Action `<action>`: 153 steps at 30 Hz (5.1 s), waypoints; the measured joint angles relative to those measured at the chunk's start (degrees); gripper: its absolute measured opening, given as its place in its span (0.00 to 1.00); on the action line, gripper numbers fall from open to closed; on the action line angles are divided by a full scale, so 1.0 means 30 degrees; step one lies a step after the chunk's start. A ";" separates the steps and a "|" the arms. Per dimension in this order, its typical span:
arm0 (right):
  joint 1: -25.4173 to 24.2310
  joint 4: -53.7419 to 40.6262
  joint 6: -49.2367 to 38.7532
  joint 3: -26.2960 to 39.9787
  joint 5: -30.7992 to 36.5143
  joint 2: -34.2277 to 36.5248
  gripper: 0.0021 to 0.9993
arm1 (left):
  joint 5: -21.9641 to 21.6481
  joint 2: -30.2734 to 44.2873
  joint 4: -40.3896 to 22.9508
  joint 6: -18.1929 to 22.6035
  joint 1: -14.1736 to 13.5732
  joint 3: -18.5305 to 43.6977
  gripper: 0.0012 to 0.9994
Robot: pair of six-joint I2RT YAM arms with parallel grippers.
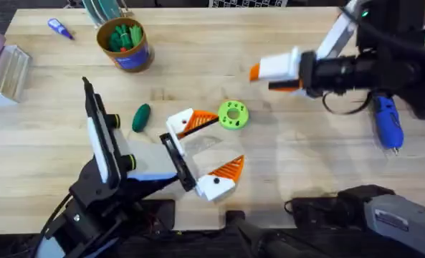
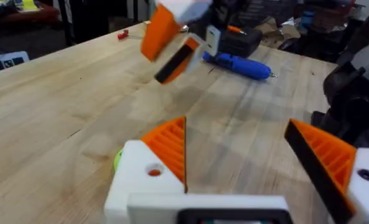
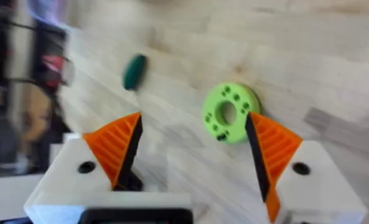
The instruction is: Pick up the gripper from the table and insert it into the empty holder that is missing its gripper. Then pick up a screw, insert it into the mounting hole, and use the screwdriver to tighten it. Finally, clean up the table by picking up the vegetable and placing it into the bucket.
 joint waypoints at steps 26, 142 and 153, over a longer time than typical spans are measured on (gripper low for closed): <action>0.8264 -0.1249 -0.4316 0.0015 0.9056 0.2964 0.53 | 0.0005 -0.0001 0.0000 -0.0005 0.0000 0.0000 0.99; 1.3965 -1.0553 -0.7126 1.4134 0.6809 0.6582 0.00 | 0.0007 -0.0003 -0.0007 0.0000 0.0000 0.0000 0.99; 1.3969 -1.0513 -0.7119 1.4134 0.7461 0.6776 0.00 | 0.0007 -0.0003 -0.0007 0.0000 0.0000 0.0000 0.99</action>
